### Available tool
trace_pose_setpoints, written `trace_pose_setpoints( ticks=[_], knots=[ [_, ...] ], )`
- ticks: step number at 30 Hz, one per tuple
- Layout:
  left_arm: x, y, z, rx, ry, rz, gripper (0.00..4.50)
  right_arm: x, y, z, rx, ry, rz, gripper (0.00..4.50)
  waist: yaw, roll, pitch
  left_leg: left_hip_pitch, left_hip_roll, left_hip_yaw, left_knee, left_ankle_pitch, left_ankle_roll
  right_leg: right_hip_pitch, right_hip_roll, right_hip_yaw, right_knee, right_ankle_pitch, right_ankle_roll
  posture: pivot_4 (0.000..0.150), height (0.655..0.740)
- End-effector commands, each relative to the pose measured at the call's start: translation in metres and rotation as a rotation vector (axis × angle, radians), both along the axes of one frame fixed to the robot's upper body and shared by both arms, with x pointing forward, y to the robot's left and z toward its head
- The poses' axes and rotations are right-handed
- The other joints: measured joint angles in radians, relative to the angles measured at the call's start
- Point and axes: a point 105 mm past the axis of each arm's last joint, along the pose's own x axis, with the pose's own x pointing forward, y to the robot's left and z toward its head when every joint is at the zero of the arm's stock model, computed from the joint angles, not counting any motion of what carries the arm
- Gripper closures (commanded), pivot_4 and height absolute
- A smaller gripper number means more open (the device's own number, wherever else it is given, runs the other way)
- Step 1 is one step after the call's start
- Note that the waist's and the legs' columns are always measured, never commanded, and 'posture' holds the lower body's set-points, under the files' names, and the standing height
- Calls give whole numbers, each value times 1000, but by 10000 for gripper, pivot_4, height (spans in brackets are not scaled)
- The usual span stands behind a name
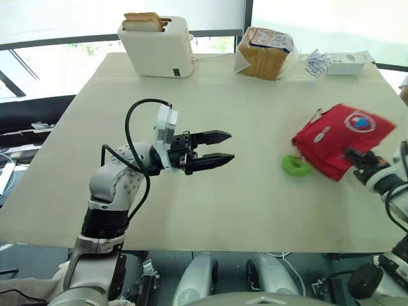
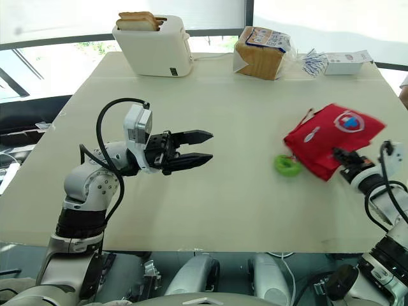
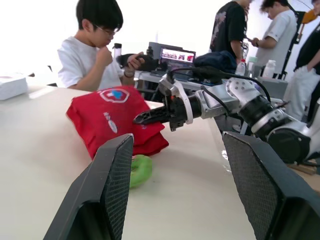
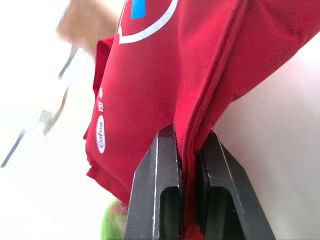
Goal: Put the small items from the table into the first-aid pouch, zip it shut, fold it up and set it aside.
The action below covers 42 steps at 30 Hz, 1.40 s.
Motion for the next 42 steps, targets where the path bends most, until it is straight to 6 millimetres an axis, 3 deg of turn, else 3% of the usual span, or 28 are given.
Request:
trace_pose_setpoints(
  ticks=[1,4,9,16,21,22,24,26,27,28,31,35,38,42],
  knots=[
    [-3,-10,16,-24,-73,4,14476,-5,-27,21,-16,-101,-160,44379,-3,0,0,0,0,0,0,1,-1,0,0,0,0,0,0,1500,7400],
    [2,-25,21,-45,-90,36,14476,12,-54,19,79,-94,-313,44379,-10,0,0,1,0,3,0,1,-1,0,0,2,1,0,0,1500,7400],
    [6,-39,35,-83,-130,49,14476,38,-77,3,198,-45,-398,44379,-14,1,0,3,0,7,-2,2,-1,0,1,6,2,0,1,1500,7400],
    [8,-50,50,-109,-172,37,14476,49,-90,-15,246,31,-447,44379,-10,1,0,2,1,10,-1,1,0,0,1,9,0,2,2,1500,7400],
    [7,-50,44,-97,-149,27,14476,31,-83,-15,186,39,-385,24892,-4,1,0,1,1,9,-1,1,1,0,1,9,0,2,3,1500,7400],
    [7,-50,43,-95,-147,28,14476,19,-84,-11,154,33,-384,18993,-5,1,0,0,1,9,-1,1,1,0,1,8,-1,2,3,1500,7400],
    [9,-47,41,-86,-139,35,14476,-12,-81,0,18,31,-364,12814,-2,1,0,0,1,8,-1,1,1,0,1,8,-1,2,3,1500,7400],
    [12,-41,33,-67,-113,47,14476,-46,-65,19,-176,6,-306,3172,11,4,-1,-2,1,5,-1,-1,4,-1,1,6,-1,1,2,1500,7400],
    [13,-38,29,-58,-109,61,14476,-59,-55,29,-261,-12,-274,409,12,5,-1,-2,1,5,-2,-1,4,-1,2,6,-2,1,3,1500,7400],
    [15,-35,27,-53,-105,71,14476,-67,-46,36,-317,-30,-247,409,8,6,-1,-2,1,5,-2,-1,4,-1,2,6,-2,1,3,1500,7400],
    [17,-30,18,-23,-86,84,2225,-86,-13,68,-535,-122,-140,0,-13,5,-1,1,1,8,-1,-1,5,-1,2,9,0,2,4,1500,7400],
    [17,-24,9,17,-62,86,649,-81,36,87,-808,-222,36,0,-22,2,0,10,3,9,-2,-2,5,6,6,11,-2,2,4,1500,7400],
    [19,-14,3,41,-39,114,649,-69,73,81,-993,-253,226,0,-21,1,0,10,4,9,-4,-1,4,6,7,12,-3,2,4,1500,7400],
    [21,7,-6,68,10,188,649,-54,109,70,-1109,-347,415,0,-16,-1,2,9,4,8,-3,1,1,6,6,12,-3,2,4,1500,7400]
  ],
)
